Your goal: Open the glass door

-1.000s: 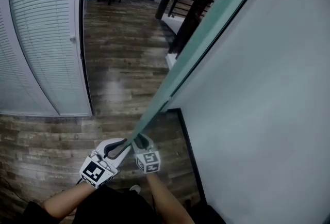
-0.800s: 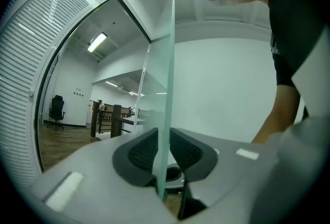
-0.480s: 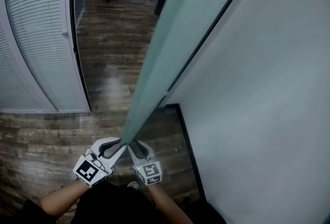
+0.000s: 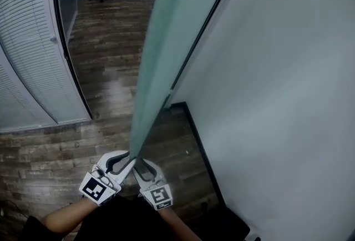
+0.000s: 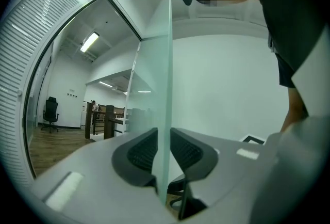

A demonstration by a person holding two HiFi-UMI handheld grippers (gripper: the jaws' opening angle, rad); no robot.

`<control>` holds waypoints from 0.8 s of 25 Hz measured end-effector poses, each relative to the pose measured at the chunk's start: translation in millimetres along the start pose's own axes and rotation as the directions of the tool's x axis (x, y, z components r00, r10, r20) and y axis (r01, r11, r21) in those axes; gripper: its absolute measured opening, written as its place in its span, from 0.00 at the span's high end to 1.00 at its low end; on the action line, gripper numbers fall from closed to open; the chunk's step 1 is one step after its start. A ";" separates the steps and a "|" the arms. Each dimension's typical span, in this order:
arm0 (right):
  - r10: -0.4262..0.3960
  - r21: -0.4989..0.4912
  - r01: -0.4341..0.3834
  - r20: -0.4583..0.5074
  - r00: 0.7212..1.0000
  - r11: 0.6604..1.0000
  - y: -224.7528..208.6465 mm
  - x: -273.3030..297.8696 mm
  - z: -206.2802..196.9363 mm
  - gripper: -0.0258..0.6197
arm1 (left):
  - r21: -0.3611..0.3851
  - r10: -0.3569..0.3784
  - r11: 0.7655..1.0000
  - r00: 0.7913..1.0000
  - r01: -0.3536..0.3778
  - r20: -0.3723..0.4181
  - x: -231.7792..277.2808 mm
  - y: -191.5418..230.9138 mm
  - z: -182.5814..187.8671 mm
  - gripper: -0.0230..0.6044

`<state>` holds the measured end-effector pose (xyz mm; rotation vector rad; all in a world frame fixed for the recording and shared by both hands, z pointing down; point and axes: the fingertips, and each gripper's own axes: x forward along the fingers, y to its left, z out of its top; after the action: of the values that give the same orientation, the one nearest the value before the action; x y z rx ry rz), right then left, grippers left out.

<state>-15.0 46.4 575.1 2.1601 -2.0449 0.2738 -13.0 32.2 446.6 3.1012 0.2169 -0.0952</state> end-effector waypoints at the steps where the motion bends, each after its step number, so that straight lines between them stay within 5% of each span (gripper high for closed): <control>1: -0.010 0.001 0.010 0.007 1.000 1.000 -0.4 -3.7 1.6 0.73 | 0.012 -0.008 1.000 1.000 0.008 -0.001 2.2 -3.9 0.3 0.85; 7: -0.080 0.113 0.075 0.039 0.996 0.991 -4.8 -25.1 -2.5 0.73 | 0.028 -0.055 0.998 0.998 0.056 -0.023 16.9 -29.4 -3.2 0.85; 20: -0.332 0.123 0.320 0.093 0.939 0.939 -35.9 -68.4 -2.2 0.76 | 0.009 -0.177 0.984 0.980 0.179 -0.088 54.7 -87.9 -15.8 0.83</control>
<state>17.3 115.3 561.5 2.5883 -1.7155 0.2262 29.7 127.2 456.6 3.0983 0.4987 0.0344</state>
